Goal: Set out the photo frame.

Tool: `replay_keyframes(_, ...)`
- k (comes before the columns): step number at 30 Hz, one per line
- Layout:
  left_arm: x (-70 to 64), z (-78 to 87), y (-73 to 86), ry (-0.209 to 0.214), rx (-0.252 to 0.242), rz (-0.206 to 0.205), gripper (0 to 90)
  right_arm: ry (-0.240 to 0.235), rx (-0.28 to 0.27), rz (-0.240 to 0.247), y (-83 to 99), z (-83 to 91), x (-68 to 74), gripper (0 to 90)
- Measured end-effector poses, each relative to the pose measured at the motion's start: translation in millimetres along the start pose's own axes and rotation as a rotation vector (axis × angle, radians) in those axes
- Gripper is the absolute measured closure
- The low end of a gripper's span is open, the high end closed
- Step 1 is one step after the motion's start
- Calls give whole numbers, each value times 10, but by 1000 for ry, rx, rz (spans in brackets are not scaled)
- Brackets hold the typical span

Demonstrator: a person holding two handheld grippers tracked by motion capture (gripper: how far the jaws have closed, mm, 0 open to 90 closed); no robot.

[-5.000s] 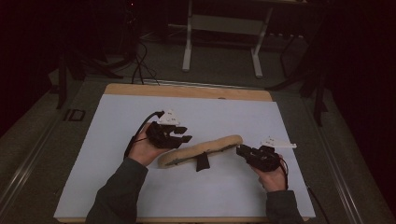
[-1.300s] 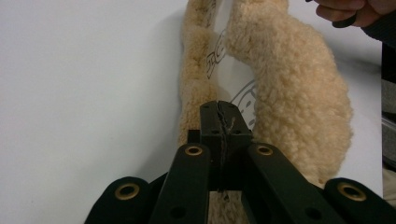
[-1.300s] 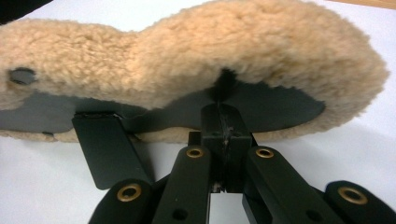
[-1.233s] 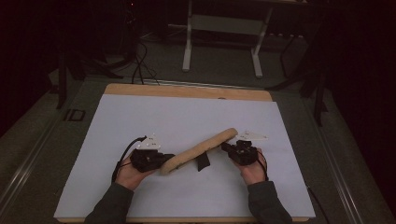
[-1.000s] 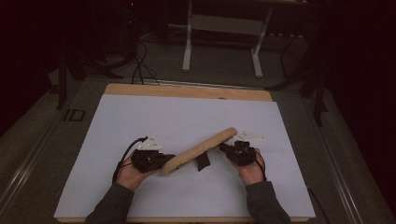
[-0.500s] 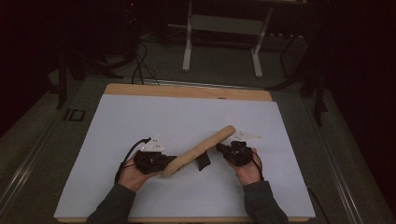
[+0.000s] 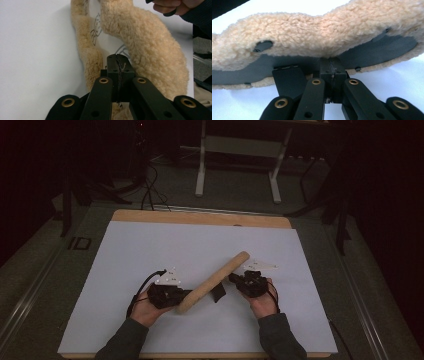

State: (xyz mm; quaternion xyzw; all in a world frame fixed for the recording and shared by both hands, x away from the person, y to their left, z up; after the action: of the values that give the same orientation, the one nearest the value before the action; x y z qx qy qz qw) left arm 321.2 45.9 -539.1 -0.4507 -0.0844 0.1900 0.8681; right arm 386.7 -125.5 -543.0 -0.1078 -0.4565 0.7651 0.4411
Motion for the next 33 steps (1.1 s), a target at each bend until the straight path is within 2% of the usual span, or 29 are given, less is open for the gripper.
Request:
replay_keyframes(20,-106,-100,-59,20,-4,-20,900,-14,4,20,-37,-36,101,900)
replay_keyframes(33,-152,-165,-102,9,-19,-14,900,-17,14,32,-64,-47,119,900)
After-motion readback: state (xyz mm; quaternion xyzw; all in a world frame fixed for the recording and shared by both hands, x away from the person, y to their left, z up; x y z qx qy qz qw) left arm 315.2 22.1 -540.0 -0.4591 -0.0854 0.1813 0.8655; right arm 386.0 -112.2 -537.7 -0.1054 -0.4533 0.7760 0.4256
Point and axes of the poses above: each handheld gripper's, and its own axes: z roughly backward along the jaws, y roughly out of its underside, x roughly to its left, the point moved 9 cm from there along -z, roughly forward along the jaws, and after that the axes turned 7 degrees about -z, right-handed, at the moved point
